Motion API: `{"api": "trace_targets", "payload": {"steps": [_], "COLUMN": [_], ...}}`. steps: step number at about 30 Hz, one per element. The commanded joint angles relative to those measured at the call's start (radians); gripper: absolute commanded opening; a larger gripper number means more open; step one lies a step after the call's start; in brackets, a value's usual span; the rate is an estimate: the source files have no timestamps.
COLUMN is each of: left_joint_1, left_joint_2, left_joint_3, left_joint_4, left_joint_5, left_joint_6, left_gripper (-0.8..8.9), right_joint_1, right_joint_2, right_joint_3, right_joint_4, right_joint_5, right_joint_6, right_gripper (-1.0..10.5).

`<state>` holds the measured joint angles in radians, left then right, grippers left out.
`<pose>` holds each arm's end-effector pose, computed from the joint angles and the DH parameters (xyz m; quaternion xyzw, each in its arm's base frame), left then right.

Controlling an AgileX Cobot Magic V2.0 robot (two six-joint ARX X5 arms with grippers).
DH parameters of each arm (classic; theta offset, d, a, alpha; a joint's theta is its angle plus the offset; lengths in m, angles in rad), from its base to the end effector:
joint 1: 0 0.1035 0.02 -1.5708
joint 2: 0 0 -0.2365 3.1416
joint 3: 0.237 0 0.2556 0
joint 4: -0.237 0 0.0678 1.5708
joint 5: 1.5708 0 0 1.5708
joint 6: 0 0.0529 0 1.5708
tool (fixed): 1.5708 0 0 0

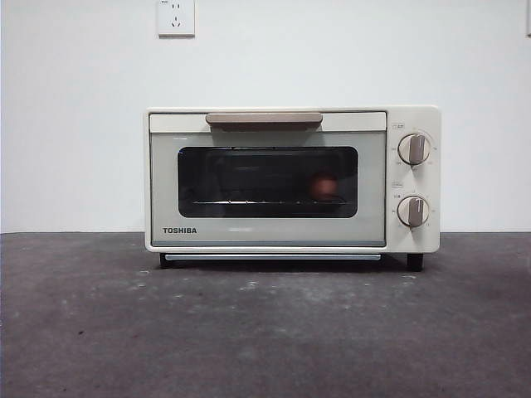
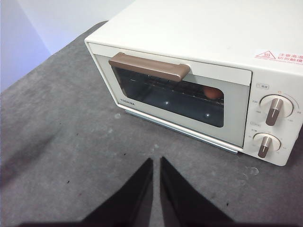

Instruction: Eggoven

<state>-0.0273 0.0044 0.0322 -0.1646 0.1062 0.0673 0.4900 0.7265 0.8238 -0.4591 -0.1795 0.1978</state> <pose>0.1493 -0.0097 0.1550 0.0308 0.0660 -0.0688 0.9950 0.1692 0.1009 0.3020 0.0641 0.2088 0.3040 0.9273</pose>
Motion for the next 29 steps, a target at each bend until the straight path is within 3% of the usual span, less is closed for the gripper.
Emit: {"api": "trace_targets", "payload": {"steps": [1,4,26,29], "left_joint_1": [0.001,0.001,0.001,0.001], "left_joint_2": [-0.002,-0.002,-0.002,-0.002], "left_joint_3": [-0.018,-0.018,-0.018,-0.018], "left_joint_4": [-0.049,-0.022,-0.023,-0.023], "left_joint_5": [-0.002,-0.002,-0.002,-0.002], "left_joint_6": [-0.037,-0.077,-0.077,-0.077], "left_gripper": [0.08,0.07,0.08,0.08], "right_joint_1": [0.005,0.005,0.005,-0.026], "right_joint_2": [0.003,0.003,-0.003,-0.056], "right_joint_3": [0.007,0.007,0.007,0.007], "right_joint_4": [0.011,0.011,0.008,0.010], "right_joint_5": [0.004,0.004,0.004,0.053], "right_joint_6": [-0.007,-0.007,-0.008,-0.047], "right_gripper": [0.1,0.1,0.1,0.1]}}
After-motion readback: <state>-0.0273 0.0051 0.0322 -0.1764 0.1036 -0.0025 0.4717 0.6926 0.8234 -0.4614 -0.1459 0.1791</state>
